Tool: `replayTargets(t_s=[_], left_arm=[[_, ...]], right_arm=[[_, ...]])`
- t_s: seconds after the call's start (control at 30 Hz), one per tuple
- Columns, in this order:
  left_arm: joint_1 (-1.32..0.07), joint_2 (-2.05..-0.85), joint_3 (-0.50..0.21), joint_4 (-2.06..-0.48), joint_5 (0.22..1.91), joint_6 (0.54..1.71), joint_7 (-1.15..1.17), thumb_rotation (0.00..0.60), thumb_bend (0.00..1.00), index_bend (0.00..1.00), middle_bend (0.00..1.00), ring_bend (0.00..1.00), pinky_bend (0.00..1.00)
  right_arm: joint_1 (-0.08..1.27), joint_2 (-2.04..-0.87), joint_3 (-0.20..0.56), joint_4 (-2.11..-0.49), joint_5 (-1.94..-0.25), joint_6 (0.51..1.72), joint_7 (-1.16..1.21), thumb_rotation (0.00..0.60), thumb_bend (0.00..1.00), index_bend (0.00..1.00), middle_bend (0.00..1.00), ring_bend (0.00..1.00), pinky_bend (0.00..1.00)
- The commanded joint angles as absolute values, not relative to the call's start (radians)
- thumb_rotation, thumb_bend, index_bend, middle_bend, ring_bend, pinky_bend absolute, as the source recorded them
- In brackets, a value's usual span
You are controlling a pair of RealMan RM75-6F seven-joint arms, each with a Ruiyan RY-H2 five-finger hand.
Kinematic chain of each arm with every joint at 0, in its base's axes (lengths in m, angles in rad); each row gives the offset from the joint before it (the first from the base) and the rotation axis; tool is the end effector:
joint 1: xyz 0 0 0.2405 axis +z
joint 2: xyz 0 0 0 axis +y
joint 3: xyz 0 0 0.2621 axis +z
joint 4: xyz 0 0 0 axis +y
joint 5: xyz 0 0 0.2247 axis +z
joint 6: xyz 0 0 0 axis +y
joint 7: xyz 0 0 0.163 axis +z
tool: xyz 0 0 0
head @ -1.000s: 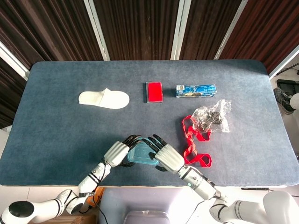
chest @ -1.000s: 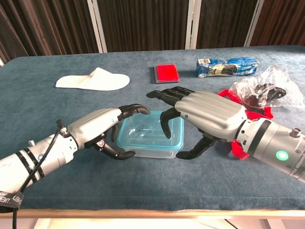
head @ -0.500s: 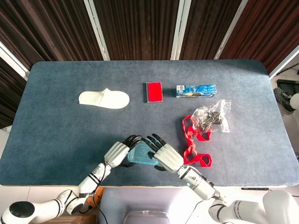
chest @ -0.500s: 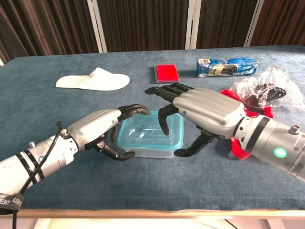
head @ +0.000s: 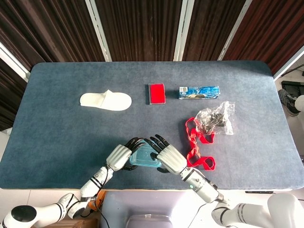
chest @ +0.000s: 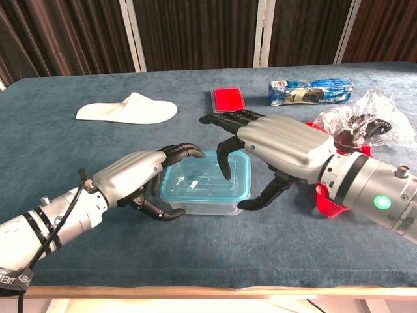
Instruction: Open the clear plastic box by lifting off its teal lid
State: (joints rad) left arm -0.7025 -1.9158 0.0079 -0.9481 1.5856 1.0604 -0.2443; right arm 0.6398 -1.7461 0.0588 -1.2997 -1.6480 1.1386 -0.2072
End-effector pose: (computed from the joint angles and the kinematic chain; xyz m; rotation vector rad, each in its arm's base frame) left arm -0.1595 0.3188 -0.1424 -2.0801 -1.0452 -1.1846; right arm -0.1237 -0.2966 -0.0889 2.0780 -0.6369 1.2058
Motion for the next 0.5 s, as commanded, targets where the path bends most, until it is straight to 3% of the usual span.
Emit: replayTargets(t_s=[0.03,0.5], left_arm=[[-0.702,-1.917,0.009,-0.946,1.587,1.062,-0.244,0.6,0.3,0.14,0.71,0.49,0.61],[-0.699,-1.92,0.013,-0.934,1.594,1.072,-0.239,0.6,0.3,0.14,0.71,0.5,0.62]], right_arm=[[0.641,-1.744,0.061,-1.305,-1.644,1.139,-0.208,0.6,0.31,0.65,0.13,0.0,0.0],[0.655,-1.728,0.083,-1.332,-1.626,1.14,-0.226,0.6,0.31,0.65,0.13,0.0,0.0]])
